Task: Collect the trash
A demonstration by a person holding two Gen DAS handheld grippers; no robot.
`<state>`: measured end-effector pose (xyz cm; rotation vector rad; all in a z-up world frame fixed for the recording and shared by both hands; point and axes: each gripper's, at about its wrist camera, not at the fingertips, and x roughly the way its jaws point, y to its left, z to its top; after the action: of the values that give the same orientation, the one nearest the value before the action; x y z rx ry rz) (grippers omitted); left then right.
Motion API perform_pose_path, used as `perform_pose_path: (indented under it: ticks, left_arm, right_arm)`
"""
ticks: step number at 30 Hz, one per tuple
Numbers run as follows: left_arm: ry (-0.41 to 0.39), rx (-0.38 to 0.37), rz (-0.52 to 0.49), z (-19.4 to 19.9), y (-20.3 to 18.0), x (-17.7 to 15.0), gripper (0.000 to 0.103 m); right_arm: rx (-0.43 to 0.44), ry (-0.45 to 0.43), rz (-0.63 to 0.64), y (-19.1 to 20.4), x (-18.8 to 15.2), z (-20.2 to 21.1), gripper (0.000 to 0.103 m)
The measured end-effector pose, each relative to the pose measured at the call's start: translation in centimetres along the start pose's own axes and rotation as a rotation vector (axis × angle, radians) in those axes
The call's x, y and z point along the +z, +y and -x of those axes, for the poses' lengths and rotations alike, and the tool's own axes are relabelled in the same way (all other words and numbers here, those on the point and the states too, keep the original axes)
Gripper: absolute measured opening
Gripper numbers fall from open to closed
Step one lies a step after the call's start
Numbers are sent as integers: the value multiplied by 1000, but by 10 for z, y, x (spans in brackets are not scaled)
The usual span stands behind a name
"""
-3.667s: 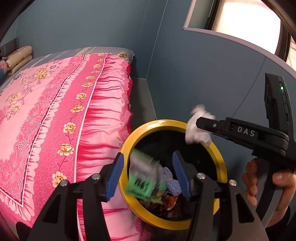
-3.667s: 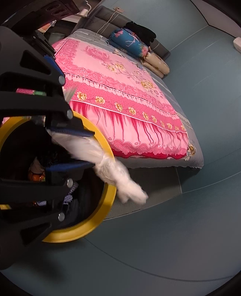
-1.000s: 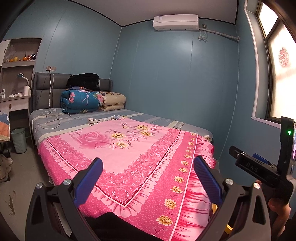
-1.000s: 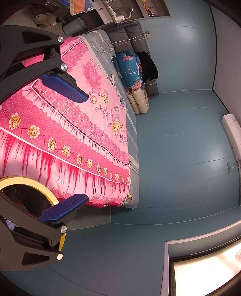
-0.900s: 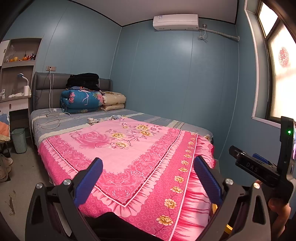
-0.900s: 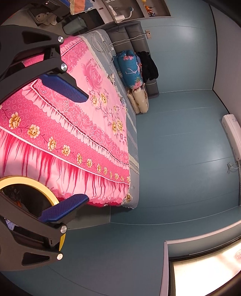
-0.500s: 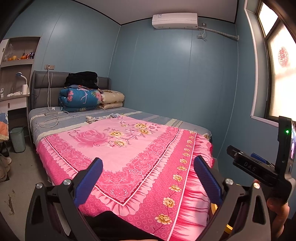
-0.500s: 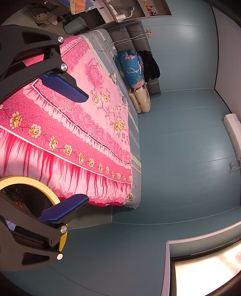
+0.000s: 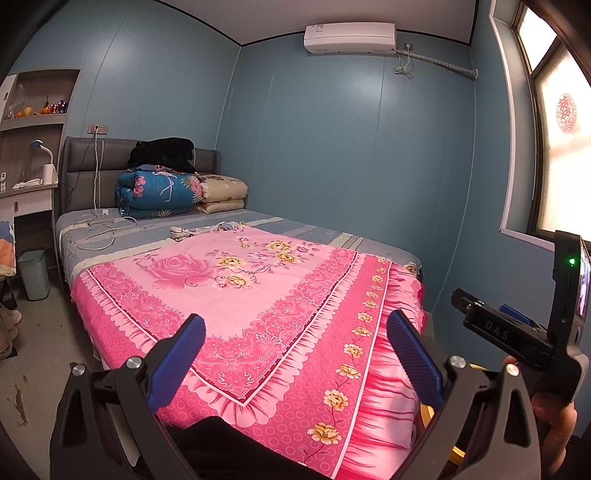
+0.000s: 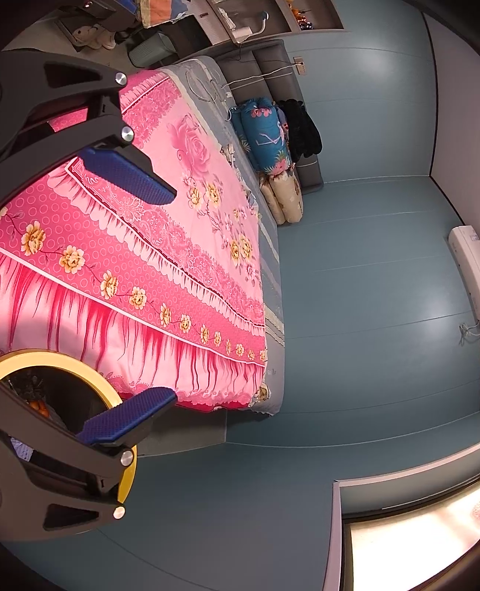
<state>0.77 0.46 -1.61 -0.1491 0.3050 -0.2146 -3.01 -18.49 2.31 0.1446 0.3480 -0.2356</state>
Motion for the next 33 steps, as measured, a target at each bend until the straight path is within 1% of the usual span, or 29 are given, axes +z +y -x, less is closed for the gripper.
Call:
perform_pose_path:
  ticks: [33]
  left_arm:
    - [37, -23, -7, -10, -3, -7, 95]
  right_arm:
    - [-8, 36, -10, -2, -6, -9, 95]
